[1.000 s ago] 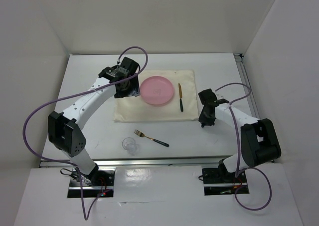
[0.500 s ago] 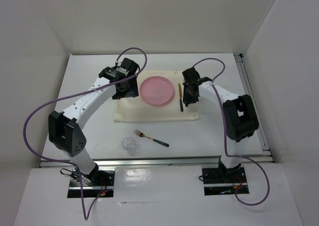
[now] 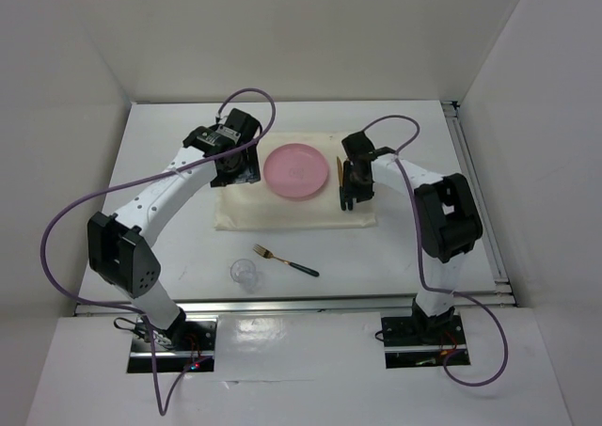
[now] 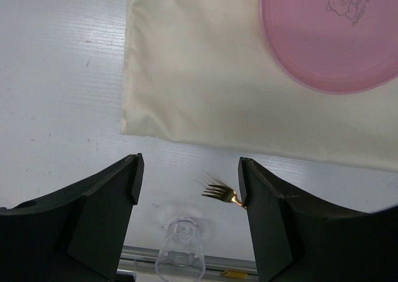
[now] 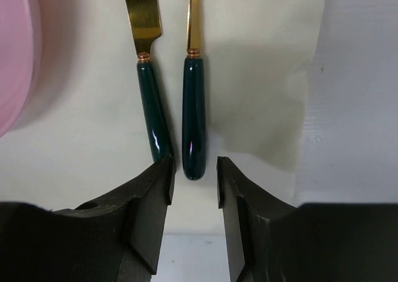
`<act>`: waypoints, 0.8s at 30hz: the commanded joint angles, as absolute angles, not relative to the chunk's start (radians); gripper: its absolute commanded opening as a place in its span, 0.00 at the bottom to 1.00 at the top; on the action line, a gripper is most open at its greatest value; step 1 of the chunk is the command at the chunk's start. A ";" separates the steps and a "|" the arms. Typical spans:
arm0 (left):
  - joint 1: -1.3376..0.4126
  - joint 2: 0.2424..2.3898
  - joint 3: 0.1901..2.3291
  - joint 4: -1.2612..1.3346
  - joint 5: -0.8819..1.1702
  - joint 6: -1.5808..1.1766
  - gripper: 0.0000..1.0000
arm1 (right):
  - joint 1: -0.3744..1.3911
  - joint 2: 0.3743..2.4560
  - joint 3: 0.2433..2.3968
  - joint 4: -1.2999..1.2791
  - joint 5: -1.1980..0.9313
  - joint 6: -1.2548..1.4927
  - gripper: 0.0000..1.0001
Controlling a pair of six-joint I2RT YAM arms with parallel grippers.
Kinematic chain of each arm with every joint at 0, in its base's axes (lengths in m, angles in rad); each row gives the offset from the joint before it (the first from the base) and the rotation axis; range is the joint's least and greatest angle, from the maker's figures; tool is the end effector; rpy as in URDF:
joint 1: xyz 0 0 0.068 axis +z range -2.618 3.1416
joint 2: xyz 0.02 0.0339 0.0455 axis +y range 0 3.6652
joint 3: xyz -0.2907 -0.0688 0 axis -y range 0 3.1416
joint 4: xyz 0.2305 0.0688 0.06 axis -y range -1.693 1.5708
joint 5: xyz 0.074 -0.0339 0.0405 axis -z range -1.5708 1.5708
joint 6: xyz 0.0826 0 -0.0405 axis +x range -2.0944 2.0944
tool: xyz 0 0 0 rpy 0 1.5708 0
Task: Set the dinner table for one person
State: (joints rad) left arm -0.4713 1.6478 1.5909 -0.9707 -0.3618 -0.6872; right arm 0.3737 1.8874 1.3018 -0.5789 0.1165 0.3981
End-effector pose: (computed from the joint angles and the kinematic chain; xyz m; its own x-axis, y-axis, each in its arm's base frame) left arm 0.3288 -0.1347 0.3207 -0.7556 -0.2809 -0.5918 -0.2816 0.9549 -0.0937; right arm 0.3735 0.1361 0.1690 -0.9123 0.0558 -0.4057 0.0367 0.9978 0.0548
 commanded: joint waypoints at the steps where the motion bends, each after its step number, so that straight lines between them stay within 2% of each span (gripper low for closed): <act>1: -0.466 1.618 1.585 -0.983 -0.365 -0.689 0.79 | 0.390 1.801 1.336 -0.610 0.133 0.402 0.45; 5: -0.466 1.609 1.594 -0.983 -0.365 -0.689 0.79 | 0.420 1.720 1.362 -0.623 0.124 0.402 0.46; 9: -0.422 1.588 1.637 -1.006 -0.374 -0.707 0.79 | 0.553 1.602 1.316 -0.577 0.009 0.411 0.61; 10: -0.407 1.572 1.650 -1.006 -0.374 -0.707 0.81 | 0.589 1.583 1.296 -0.525 -0.044 0.411 0.69; 11: -0.390 1.562 1.651 -1.006 -0.359 -0.707 0.81 | 0.624 1.568 1.280 -0.499 -0.070 0.425 0.72; 14: -0.310 1.511 1.661 -0.977 -0.310 -0.683 0.93 | 0.762 1.543 1.241 -0.399 -0.127 0.449 0.81; 17: -0.221 1.479 1.661 -0.957 -0.255 -0.647 1.00 | 0.882 1.566 1.239 -0.336 -0.150 0.449 0.83; 24: -0.098 1.468 1.700 -0.969 -0.200 -0.614 1.00 | 1.086 1.742 1.342 -0.334 -0.135 0.354 0.82</act>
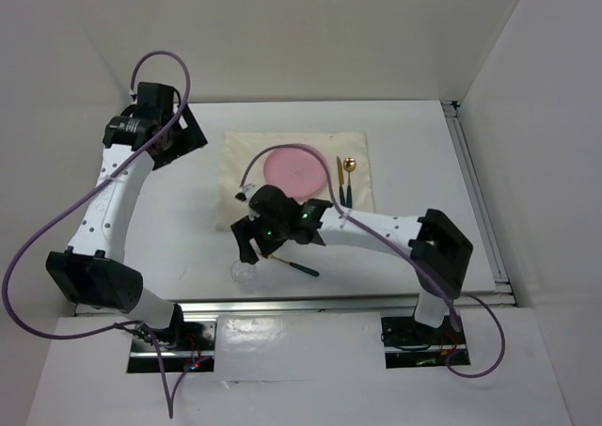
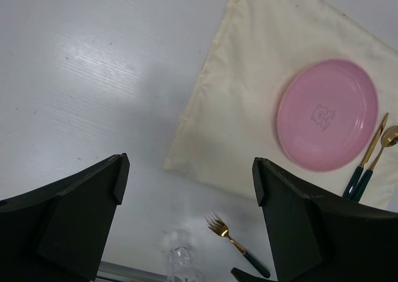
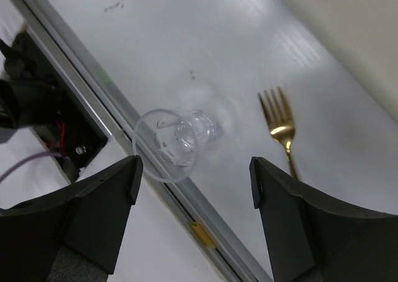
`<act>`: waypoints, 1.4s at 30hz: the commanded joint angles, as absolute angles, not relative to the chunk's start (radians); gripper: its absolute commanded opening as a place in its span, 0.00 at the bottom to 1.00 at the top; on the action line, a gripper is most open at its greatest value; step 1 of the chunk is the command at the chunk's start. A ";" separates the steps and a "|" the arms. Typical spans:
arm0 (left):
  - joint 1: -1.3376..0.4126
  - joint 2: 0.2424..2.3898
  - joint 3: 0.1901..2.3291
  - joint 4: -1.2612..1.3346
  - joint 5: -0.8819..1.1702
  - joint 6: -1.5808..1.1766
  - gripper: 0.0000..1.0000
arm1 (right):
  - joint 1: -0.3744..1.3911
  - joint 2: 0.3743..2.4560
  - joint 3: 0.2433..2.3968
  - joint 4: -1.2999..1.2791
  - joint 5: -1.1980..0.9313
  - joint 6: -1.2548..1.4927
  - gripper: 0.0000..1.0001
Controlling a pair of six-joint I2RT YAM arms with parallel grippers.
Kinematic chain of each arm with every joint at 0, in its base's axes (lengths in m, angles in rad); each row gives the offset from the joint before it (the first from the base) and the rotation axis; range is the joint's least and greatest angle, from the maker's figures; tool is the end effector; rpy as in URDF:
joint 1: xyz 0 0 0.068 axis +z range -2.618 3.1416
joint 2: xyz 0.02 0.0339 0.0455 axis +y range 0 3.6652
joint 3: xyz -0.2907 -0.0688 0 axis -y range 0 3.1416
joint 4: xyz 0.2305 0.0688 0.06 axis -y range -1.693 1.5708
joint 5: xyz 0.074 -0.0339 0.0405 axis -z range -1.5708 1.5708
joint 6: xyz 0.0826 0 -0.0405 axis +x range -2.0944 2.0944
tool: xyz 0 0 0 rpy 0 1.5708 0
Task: Set the dinner table for one person
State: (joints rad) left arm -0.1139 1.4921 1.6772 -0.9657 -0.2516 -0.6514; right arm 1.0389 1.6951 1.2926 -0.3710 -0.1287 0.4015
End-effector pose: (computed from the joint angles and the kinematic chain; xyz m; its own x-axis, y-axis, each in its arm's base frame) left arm 0.3223 -0.0162 0.3963 -0.5162 -0.5320 -0.6712 -0.4761 0.8297 -0.2915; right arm 0.1953 0.3529 0.2579 -0.6784 -0.3886 -0.6235 -0.6911 0.6254 0.3621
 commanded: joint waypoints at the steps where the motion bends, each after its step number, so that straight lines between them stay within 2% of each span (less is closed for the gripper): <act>1: -0.081 1.468 1.691 -0.969 -0.199 -0.614 1.00 | 1.100 1.773 1.353 -0.334 -0.135 0.342 0.82; 5: -0.058 1.443 1.652 -0.951 -0.161 -0.604 1.00 | 1.141 1.841 1.382 -0.344 -0.123 0.319 0.76; 8: -0.049 1.433 1.631 -0.942 -0.152 -0.604 1.00 | 1.150 1.867 1.382 -0.344 -0.112 0.319 0.66; 12: -0.049 1.433 1.621 -0.942 -0.152 -0.595 1.00 | 1.150 1.878 1.382 -0.344 -0.103 0.319 0.45; 14: -0.049 1.433 1.621 -0.933 -0.143 -0.595 0.99 | 1.150 1.878 1.394 -0.363 -0.069 0.319 0.32; 15: -0.049 1.433 1.612 -0.933 -0.143 -0.595 0.99 | 1.150 1.878 1.410 -0.376 -0.055 0.319 0.21; 17: -0.049 1.433 1.612 -0.933 -0.143 -0.595 0.99 | 1.150 1.878 1.445 -0.422 -0.028 0.310 0.09; 20: -0.049 1.433 1.612 -0.933 -0.143 -0.586 0.99 | 1.131 1.830 1.471 -0.460 0.049 0.310 0.00; 23: -0.031 1.414 1.592 -0.911 -0.124 -0.574 1.00 | 1.063 1.795 1.506 -0.524 0.139 0.310 0.00; 26: -0.021 1.391 1.557 -0.890 -0.097 -0.540 1.00 | 0.867 1.782 1.569 -0.611 0.181 0.339 0.00; 27: -0.021 1.378 1.499 -0.867 -0.068 -0.519 1.00 | 0.759 1.773 1.589 -0.621 0.190 0.348 0.00; 29: -0.057 1.327 1.424 -0.777 -0.011 -0.502 1.00 | 0.659 1.784 1.618 -0.621 0.204 0.348 0.00; 33: -0.135 1.316 1.307 -0.742 0.021 -0.514 1.00 | 0.448 1.931 1.789 -0.646 0.236 0.357 0.00; 40: -0.395 1.353 1.243 -0.742 0.011 -0.697 1.00 | 0.321 2.238 2.126 -0.723 0.324 0.344 0.00; 42: -0.478 1.371 1.215 -0.732 0.011 -0.745 0.97 | 0.295 2.305 2.199 -0.723 0.324 0.344 0.00</act>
State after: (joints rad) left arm -0.4068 1.3468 1.2358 -0.7670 -0.0013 -0.6426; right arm 0.3153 2.2345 2.0972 -0.6533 0.2893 0.3466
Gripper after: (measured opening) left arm 0.980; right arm 0.056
